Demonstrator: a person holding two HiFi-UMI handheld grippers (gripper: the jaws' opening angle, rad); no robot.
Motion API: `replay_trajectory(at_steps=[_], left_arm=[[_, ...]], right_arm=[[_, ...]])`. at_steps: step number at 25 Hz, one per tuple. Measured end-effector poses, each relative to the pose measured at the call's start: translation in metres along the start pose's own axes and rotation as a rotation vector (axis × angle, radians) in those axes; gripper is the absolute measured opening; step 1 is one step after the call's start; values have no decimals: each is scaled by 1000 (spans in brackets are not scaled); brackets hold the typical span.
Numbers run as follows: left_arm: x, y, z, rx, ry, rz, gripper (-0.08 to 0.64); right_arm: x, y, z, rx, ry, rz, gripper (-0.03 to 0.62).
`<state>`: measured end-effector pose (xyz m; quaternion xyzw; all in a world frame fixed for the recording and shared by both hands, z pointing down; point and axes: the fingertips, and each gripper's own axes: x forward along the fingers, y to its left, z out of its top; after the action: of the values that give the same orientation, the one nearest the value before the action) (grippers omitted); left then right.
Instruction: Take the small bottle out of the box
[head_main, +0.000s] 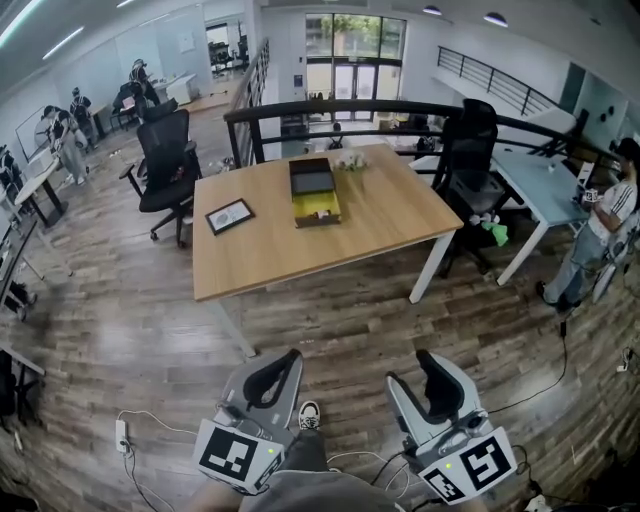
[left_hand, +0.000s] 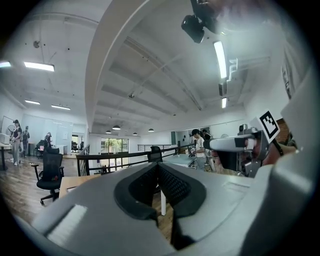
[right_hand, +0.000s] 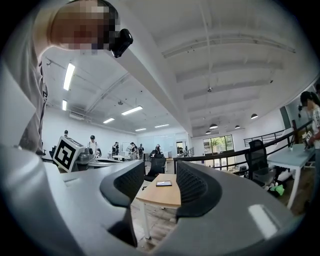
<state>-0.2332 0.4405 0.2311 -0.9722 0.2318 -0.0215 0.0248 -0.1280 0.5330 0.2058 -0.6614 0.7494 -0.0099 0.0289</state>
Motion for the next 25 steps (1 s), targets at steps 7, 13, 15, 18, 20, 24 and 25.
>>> replay_trajectory(at_steps=[7,13,15,18,20,24,25], left_arm=[[66,64,-7,-9,30,-20,0],[122,132,-14,-24,56,-34,0],[138,153,-15,-16,54,-37,0],[160,181,-16,-4,48,-46,0],[172,196,-18,-5,47,-48,0],[194,223,-30,-12,72,-41,0],[199,227,-35,-17,80,-38,0]], right_arm=[[85,-38,-17,-3,90,-2,184],[167,-69,-30,3,152,-8,184],[192,-76,-33,1,164,-8,184],[226,-85,-40,-7,183,1,184],[245,-90,-45,-17,197,10,184],[279,-103,-65,-38,266,16,184],[286,-106,-70,-33,278,21,184]])
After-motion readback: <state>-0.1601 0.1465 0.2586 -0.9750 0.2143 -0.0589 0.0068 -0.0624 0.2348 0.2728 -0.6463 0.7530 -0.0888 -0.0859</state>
